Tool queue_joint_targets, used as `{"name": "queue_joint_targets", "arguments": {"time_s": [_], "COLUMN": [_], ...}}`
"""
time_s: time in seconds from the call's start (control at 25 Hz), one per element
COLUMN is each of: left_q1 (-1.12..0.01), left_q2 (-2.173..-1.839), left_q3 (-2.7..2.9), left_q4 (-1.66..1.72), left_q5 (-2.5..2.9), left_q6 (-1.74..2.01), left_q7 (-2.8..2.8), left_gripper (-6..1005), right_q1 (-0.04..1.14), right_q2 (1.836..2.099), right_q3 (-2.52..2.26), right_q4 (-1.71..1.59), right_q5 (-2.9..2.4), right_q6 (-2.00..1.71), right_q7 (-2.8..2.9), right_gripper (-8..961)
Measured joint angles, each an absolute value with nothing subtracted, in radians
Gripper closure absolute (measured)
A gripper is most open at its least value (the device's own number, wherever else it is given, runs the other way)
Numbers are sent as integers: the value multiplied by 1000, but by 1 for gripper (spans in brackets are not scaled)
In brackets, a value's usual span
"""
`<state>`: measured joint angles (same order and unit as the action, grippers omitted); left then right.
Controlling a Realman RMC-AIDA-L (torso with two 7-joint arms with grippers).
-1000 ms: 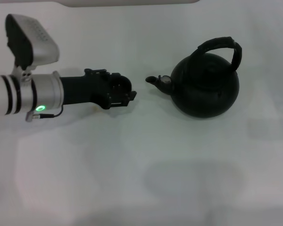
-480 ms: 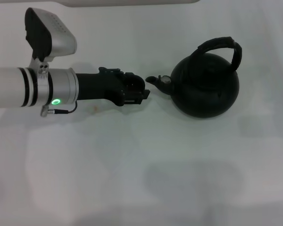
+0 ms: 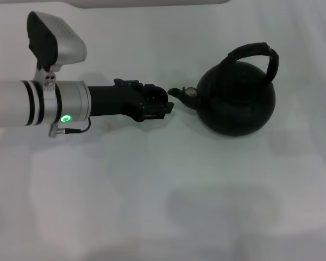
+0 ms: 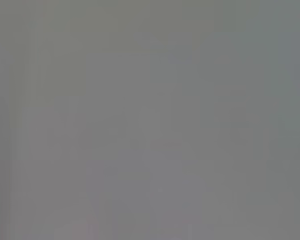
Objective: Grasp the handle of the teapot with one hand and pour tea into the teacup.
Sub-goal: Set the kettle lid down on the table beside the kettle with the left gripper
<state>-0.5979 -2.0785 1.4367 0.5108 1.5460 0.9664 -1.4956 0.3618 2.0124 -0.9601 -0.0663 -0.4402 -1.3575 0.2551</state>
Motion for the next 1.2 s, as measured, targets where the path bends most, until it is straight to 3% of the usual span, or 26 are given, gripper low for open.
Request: {"name": "queue_joint_targets", "arguments": {"time_s": [1.2], "left_q1": [-669], "left_q2": [-2082], "left_q3": [1448], "left_q4": [348], "left_q5": [1540], "left_q6": [935], "left_q7": [-1473], "left_gripper": [290], "right_q1": [353], "right_q2": [2012], "right_q3": [-997], "right_q4": [-65], "right_q5": [-440], "right_q6": [-1401], "right_q7": [267], "right_gripper": [99]}}
